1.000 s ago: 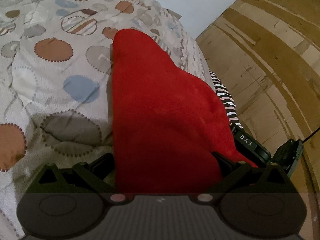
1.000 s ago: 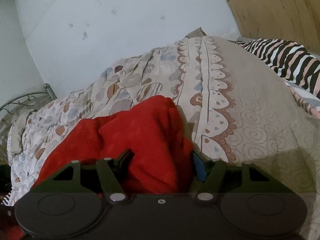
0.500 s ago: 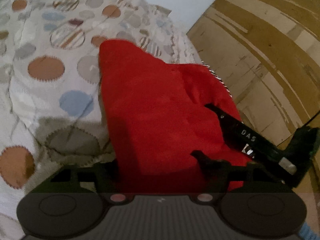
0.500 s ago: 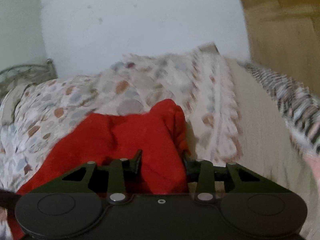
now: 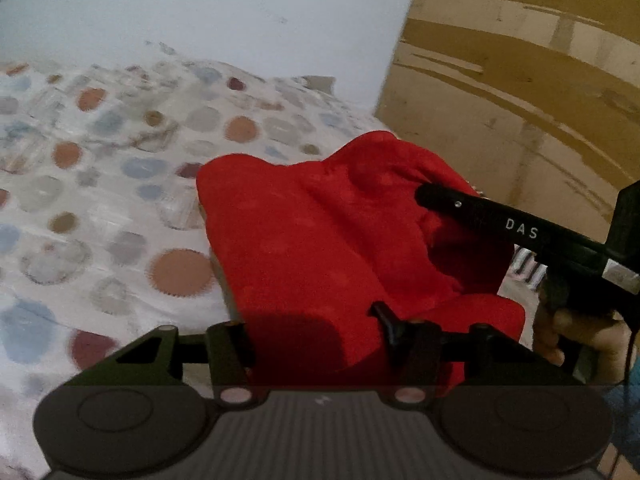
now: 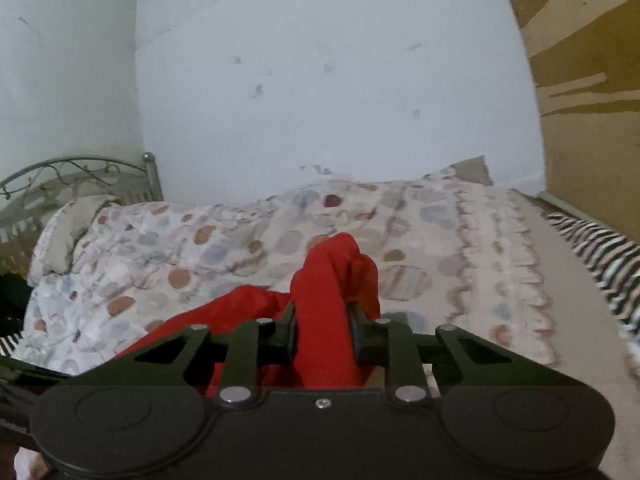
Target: Fold small clothes
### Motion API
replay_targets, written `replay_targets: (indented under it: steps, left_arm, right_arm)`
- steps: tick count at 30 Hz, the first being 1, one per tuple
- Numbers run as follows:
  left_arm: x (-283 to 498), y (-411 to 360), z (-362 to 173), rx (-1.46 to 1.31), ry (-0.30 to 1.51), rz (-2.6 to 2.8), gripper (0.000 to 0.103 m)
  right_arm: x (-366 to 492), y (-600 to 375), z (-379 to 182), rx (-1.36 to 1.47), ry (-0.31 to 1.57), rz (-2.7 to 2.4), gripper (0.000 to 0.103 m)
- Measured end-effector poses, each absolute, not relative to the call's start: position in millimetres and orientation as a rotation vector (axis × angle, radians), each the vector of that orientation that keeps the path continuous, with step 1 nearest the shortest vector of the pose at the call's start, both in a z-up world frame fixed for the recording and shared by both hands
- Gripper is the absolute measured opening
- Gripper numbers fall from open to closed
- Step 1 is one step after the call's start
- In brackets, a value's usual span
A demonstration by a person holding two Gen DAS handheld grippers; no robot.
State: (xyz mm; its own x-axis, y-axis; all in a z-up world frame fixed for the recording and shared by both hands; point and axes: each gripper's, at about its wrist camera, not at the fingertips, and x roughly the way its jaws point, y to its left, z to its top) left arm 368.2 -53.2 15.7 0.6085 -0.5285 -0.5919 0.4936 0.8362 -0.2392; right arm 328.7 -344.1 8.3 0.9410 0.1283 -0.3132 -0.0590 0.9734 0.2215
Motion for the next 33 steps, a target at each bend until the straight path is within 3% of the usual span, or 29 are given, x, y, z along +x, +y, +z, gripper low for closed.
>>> replay_targets:
  steps: [10, 13, 20, 25, 33]
  left_arm:
    - [393.0, 23.2, 5.0, -0.104, 0.741, -0.476, 0.057]
    - [391.7, 31.4, -12.5, -0.130, 0.745, -0.472, 0.061]
    - [386.7, 29.9, -21.6, -0.100, 0.726, -0.472, 0.071]
    - [390.3, 48.8, -20.7, -0.206, 0.767, -0.439, 0.079]
    - [377.8, 47.9, 0.6, -0.153, 0.750, -0.349, 0.100]
  right_arm:
    - [383.0, -270.2, -13.6, 0.228, 0.376, 0.187, 0.025]
    - [390.8, -269.1, -32.4, 0.225, 0.448, 0.125, 0.031]
    - [389.4, -291.1, -54.8, 0.304, 0.533, 0.075, 0.056]
    - [385.0, -285.2, -50.4, 0.274, 0.526, 0.085, 0.066]
    - [372.0, -278.1, -35.8, 0.237, 0.503, 0.077, 0.091]
